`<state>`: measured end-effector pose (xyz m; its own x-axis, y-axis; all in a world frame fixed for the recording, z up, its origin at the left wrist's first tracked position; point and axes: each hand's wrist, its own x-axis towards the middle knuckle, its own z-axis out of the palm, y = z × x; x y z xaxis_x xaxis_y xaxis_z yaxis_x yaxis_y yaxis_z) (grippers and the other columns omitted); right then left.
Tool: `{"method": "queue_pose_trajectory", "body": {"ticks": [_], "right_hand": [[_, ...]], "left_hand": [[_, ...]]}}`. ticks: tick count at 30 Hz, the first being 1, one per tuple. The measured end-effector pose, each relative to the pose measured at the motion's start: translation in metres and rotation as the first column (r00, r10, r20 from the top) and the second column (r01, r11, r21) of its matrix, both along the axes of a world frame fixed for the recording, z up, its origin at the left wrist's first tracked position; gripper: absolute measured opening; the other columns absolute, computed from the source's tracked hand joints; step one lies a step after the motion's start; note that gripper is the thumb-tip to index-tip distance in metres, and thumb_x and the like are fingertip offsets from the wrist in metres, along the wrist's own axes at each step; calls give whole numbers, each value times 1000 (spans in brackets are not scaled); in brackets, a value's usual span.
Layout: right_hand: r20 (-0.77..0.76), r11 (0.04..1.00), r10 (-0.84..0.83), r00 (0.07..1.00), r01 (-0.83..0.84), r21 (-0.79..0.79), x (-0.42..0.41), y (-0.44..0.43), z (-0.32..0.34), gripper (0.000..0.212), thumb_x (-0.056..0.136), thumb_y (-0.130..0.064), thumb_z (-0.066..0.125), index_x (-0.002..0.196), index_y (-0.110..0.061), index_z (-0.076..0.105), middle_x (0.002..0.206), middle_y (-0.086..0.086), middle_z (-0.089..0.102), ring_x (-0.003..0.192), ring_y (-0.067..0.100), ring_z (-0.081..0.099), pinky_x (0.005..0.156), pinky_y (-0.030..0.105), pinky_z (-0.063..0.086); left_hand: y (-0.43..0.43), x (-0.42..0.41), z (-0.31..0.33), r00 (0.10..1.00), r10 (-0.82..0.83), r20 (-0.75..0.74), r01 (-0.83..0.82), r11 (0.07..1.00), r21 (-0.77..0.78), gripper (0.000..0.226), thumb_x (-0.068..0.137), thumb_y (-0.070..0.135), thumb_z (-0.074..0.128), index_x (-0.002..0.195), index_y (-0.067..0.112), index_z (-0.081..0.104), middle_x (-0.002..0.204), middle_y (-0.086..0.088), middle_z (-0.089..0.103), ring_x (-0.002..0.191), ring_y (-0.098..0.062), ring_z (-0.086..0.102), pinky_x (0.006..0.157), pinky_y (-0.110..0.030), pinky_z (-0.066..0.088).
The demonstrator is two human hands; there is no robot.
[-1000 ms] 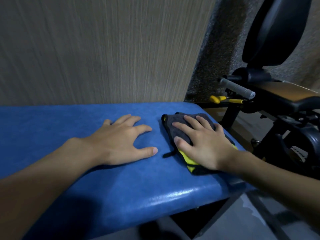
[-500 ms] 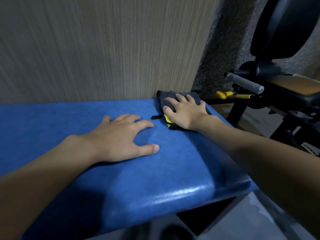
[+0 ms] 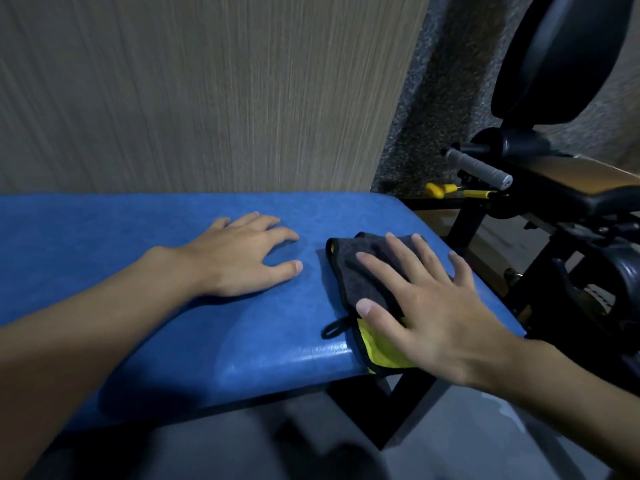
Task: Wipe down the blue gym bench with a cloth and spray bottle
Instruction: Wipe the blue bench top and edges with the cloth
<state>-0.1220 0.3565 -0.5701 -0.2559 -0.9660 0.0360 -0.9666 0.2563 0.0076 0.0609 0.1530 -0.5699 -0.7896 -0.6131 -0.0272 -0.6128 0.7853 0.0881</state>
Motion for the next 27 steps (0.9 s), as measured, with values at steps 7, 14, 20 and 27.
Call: {"method": "queue_pose_trajectory", "body": {"ticks": [7, 14, 20, 27], "right_hand": [[14, 999, -22, 1000, 22, -36, -11, -62, -4, 84, 72, -81, -2, 149, -52, 16, 166, -8, 10, 152, 24, 4, 115, 62, 10], [1, 998, -38, 999, 38, -51, -47, -181, -8, 67, 87, -75, 17, 147, -48, 27, 163, -4, 19, 149, 29, 14, 110, 69, 15], [26, 997, -77, 997, 77, -19, -54, -214, -6, 64, 91, -70, 17, 150, -47, 24, 164, -4, 18, 150, 31, 10, 110, 71, 11], [45, 999, -25, 999, 24, 23, -33, -149, -6, 64, 93, -71, 17, 153, -49, 16, 167, -5, 3, 153, 29, 1, 116, 66, 4]], "left_hand": [[-3, 2, -4, 986, 25, 165, -32, 999, 38, 101, 60, 93, 3, 153, 54, 2, 169, 6, 1, 155, -18, -1, 122, -54, 9], [-5, 1, -8, 986, 8, 166, -10, 1000, 10, 104, 58, 91, -2, 154, 51, -1, 169, 6, -2, 155, -20, -5, 121, -56, 8], [-6, 5, -8, 991, -10, 134, 5, 999, 37, 102, 60, 92, 0, 154, 53, 2, 168, 8, -1, 155, -16, -5, 122, -54, 6], [-7, 18, -5, 999, -23, 33, 21, 997, 73, 104, 60, 92, 9, 153, 45, 20, 166, 11, 11, 153, -9, 2, 124, -44, 5]]}}
